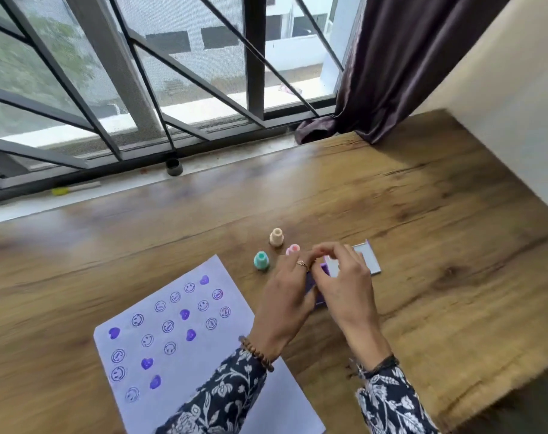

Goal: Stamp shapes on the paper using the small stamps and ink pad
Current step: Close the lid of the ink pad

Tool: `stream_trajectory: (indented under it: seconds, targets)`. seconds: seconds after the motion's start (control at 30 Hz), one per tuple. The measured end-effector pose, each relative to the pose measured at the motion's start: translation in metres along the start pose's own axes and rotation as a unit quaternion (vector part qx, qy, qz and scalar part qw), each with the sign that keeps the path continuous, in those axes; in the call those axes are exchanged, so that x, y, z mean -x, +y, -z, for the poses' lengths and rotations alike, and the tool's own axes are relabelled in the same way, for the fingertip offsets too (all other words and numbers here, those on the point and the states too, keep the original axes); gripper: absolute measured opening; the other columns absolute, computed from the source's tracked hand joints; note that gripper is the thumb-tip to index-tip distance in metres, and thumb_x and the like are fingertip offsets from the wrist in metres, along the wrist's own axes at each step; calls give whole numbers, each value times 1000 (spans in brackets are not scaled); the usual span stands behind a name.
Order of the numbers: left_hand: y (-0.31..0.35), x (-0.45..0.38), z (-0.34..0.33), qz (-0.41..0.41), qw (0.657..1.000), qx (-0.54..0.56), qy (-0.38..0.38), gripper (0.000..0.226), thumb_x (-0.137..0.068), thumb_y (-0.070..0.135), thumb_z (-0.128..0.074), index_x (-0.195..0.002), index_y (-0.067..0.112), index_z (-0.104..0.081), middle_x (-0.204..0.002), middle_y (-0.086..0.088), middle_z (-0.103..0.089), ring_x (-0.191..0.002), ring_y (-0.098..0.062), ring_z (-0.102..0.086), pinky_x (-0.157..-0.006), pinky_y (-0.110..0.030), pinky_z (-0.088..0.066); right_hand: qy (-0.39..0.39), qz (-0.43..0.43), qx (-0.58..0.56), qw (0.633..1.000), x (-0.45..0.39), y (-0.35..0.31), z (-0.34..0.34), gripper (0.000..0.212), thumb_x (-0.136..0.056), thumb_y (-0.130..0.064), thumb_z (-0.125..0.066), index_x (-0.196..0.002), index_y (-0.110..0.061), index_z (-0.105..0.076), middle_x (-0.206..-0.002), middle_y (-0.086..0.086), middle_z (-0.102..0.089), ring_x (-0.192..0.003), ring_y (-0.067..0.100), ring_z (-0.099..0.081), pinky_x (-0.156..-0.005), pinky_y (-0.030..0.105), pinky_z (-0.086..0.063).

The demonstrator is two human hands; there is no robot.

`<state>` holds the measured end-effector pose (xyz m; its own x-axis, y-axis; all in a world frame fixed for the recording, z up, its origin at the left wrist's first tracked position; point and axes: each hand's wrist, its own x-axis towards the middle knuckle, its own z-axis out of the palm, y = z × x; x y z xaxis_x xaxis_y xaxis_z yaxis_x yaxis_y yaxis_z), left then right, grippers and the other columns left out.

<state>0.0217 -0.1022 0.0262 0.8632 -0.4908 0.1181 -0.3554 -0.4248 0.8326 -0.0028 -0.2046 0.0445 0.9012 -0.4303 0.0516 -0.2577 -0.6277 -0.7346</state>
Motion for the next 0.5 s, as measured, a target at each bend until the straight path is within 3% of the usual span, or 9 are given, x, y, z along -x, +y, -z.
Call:
stream_trajectory:
  seconds: [0.13, 0.3, 0.37, 0.5]
  targets:
    - [-6, 2, -22, 11, 996, -21, -81, 65, -82, 16, -62, -139, 12, -32, -136, -8, -48, -127, -17, -40, -104, -17, -26, 35, -45, 66, 996, 1, 32, 9, 25, -77, -19, -69, -100, -13, -62, -106, 7, -62, -104, 27, -49, -85, 33, -41]
    - [-18, -4, -34, 11, 990, -103, -100, 74, -82, 29, -62, -143, 16, -21, -140, -5, -45, -128, -16, -38, -104, -22, -28, 49, -80, 114, 989, -12, 60, 8, 38, -73, -28, -74, -106, -12, -60, -120, 11, -52, -114, 29, -44, -95, 32, -34]
    - [-22, -4, -34, 25, 990, -100, -100, 76, -81, 31, -62, -144, 19, -19, -137, -4, -47, -124, -16, -41, -99, -21, -30, 54, -99, 114, 987, -18, 63, 4, 44, -72, -36, -74, -106, -12, -60, -122, 11, -50, -114, 30, -44, -94, 33, -34]
    - [-25, -5, -35, 33, 992, -80, -95, 82, -78, 30, -65, -144, 19, -17, -138, -3, -47, -124, -16, -43, -93, -13, -28, 56, -110, 223, 967, -25, 61, -8, 60, -65, -58, -68, -107, -17, -58, -126, 10, -48, -107, 33, -50, -85, 39, -41]
